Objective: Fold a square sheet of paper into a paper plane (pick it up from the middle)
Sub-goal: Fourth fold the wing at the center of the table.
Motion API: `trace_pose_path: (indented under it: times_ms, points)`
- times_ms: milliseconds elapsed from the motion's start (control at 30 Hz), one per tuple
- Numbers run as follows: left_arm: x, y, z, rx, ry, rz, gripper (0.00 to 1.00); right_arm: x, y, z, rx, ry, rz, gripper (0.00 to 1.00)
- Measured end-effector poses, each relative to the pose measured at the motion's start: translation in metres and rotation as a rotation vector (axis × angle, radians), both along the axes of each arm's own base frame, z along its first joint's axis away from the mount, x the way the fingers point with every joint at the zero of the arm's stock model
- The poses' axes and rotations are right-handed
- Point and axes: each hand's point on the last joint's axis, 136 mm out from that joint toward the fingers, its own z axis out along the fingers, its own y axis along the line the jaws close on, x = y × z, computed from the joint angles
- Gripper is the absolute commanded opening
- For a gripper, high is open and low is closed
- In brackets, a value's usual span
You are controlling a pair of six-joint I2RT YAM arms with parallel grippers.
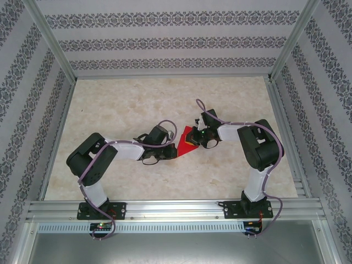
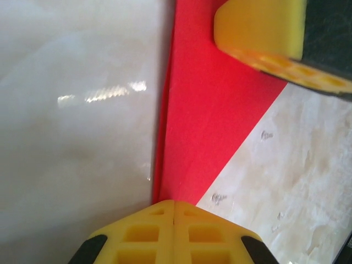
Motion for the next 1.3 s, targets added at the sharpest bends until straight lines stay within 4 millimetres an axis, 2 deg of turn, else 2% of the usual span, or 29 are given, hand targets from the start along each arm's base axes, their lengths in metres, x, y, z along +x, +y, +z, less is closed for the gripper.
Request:
trace_pose_path:
  times_ms: [133, 267, 367, 533, 833, 1200, 1300]
  points:
    - [-0.018, 0.011, 0.002, 0.042, 0.042, -0.045, 0.01, 0.0, 0.0, 0.0, 0.0, 0.0, 0.0, 0.04]
    - [-0.025, 0.016, 0.009, 0.058, 0.048, -0.064, 0.01, 0.0, 0.0, 0.0, 0.0, 0.0, 0.0, 0.04]
    - [-0.02, 0.013, 0.019, 0.029, 0.022, -0.049, 0.01, 0.0, 0.0, 0.0, 0.0, 0.0, 0.0, 0.04]
    - [0.001, -0.001, 0.033, -0.046, -0.036, 0.02, 0.0, 0.0, 0.0, 0.0, 0.0, 0.0, 0.0, 0.04]
    - [0.01, -0.004, 0.004, -0.017, 0.001, 0.064, 0.0, 0.0, 0.0, 0.0, 0.001, 0.0, 0.0, 0.04]
    - [0.012, -0.002, -0.001, 0.025, -0.013, 0.077, 0.0, -0.001, -0.004, 0.005, -0.021, -0.004, -0.008, 0.05]
    - [0.011, -0.002, -0.001, 0.032, -0.017, 0.078, 0.0, -0.002, -0.006, 0.014, -0.039, -0.02, -0.014, 0.05]
